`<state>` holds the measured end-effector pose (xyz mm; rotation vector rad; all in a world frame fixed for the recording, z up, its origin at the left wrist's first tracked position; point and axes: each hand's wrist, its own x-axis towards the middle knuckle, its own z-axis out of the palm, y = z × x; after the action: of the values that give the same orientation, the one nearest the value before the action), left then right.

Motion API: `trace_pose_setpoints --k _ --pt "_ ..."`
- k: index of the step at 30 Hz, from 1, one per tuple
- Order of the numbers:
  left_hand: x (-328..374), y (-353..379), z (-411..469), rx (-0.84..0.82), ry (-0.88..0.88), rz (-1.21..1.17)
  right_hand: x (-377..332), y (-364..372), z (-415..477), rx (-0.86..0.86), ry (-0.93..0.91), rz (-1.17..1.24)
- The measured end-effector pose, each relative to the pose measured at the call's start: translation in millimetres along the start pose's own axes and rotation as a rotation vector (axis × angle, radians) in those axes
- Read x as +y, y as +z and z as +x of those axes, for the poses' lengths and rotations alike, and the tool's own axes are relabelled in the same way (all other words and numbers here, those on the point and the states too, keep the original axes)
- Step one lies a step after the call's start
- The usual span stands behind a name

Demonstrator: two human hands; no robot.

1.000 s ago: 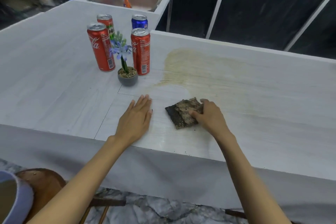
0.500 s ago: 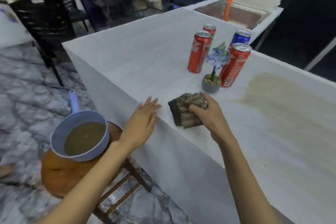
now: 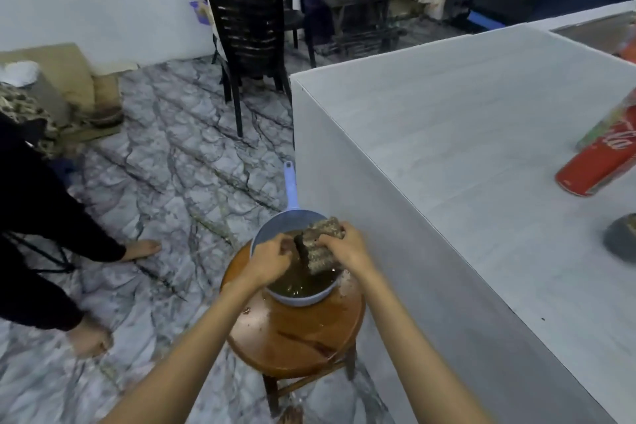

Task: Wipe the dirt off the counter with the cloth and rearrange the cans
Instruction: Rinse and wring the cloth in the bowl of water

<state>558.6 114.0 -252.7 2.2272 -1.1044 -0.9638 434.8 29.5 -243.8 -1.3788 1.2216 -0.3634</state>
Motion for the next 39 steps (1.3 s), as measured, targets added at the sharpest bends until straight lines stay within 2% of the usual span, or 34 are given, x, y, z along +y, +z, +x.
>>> trace_pose_setpoints --k 1,3,4,5,7,10,13,15,18,21,25,27,30,33,34,36,39 --pt "-2 1 7 -0.040 -0.101 -0.172 4 10 10 -0.013 0.078 0.105" --pt "2 5 13 -0.148 -0.333 -0.681 10 19 19 -0.020 0.233 0.308" --pt "0 6 19 -0.156 -0.430 -0.870 12 23 24 -0.015 0.281 0.355" --pt "-4 9 26 -0.140 -0.491 -0.946 15 27 29 -0.011 0.313 0.358" --pt "-10 14 35 -0.069 -0.534 -0.895 17 35 36 -0.030 0.343 0.258" --pt "-15 23 47 0.001 -0.498 -0.651 22 46 44 -0.034 0.272 -0.169" --pt "-18 28 55 0.076 -0.351 -0.206 29 50 42 -0.052 0.220 -0.508" --pt "-17 29 56 0.077 -0.270 0.069 33 51 38 -0.097 0.154 -0.643" --pt "-17 36 56 -0.002 -0.257 0.278 37 52 30 -0.135 0.011 -0.862" --pt "-22 37 62 -0.074 -0.274 0.236 28 48 30 -0.107 -0.054 -0.973" --pt "-27 27 64 -0.055 -0.245 -0.069 12 34 29 -0.136 -0.139 -1.067" --pt "-25 24 62 -0.002 -0.133 -0.044 4 24 25 -0.282 -0.138 -1.129" --pt "-19 23 54 0.065 0.064 -0.010 -6 12 25 -0.502 -0.037 -1.156" --pt "-15 22 50 0.183 0.160 -0.019 -15 5 32 -0.383 -0.041 -0.983" --pt "-15 21 49 0.214 0.162 -0.028 -15 3 36 -0.339 -0.034 -0.903" --pt "-16 20 51 0.219 0.125 0.006 -13 4 40 -0.354 -0.015 -0.826" --pt "-16 26 56 0.193 -0.048 0.070 -2 17 43 -0.454 0.029 -0.883"
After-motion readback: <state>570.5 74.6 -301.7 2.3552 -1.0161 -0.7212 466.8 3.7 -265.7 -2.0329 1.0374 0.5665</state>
